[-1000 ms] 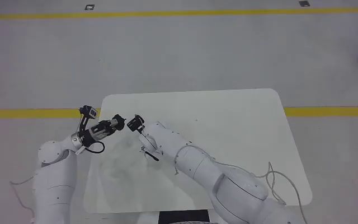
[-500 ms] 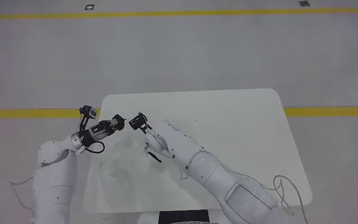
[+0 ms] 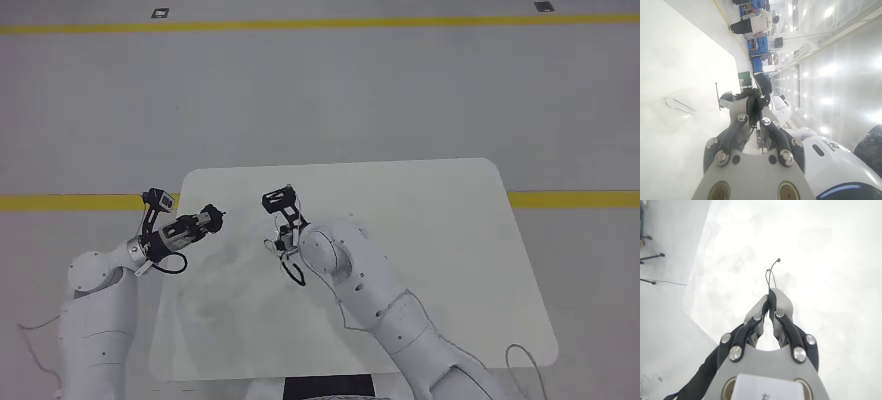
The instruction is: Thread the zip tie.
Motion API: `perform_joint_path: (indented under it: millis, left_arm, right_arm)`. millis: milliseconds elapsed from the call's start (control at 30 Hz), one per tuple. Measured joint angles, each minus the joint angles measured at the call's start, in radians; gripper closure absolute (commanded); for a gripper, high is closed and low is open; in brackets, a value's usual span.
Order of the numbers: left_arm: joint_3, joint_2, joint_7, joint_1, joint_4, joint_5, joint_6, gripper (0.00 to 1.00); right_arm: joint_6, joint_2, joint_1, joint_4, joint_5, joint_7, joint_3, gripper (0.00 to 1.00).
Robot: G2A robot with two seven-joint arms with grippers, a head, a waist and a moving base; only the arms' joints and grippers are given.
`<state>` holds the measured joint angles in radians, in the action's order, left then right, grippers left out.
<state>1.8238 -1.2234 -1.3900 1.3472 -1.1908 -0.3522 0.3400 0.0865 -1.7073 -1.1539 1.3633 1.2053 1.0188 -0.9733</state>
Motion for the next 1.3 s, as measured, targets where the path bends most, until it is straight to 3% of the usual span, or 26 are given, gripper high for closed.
perform_joint_path:
  millis: [167,367,800,867,1100,1300]
  left_arm:
    - [0.0,0.0,0.0,0.0,0.0,0.0,0.0,1.0]
    - [0.0,0.0,0.0,0.0,0.0,0.0,0.0,1.0]
    - [0.0,0.0,0.0,0.0,0.0,0.0,0.0,1.0]
    - [0.0,0.0,0.0,0.0,0.0,0.0,0.0,1.0]
    - [0.0,0.0,0.0,0.0,0.0,0.0,0.0,1.0]
    - [0.0,0.0,0.0,0.0,0.0,0.0,0.0,1.0]
  right_arm:
    - [-0.032,0.015,-0.056,0.041,-0.071,-0.085,-0.065,1.0]
    - [-0.14,0.029,-0.096,0.049,-0.175,-0.179,-0.11,1.0]
    - [-0.144,0.03,-0.102,0.048,-0.179,-0.201,-0.104,1.0]
    - [-0.141,0.029,-0.113,0.056,-0.184,-0.27,-0.096,1.0]
    - [-0.102,0.019,-0.182,0.106,-0.182,-0.685,-0.037,1.0]
    - [-0.048,-0.002,-0.165,0.061,-0.159,-0.923,0.053,1.0]
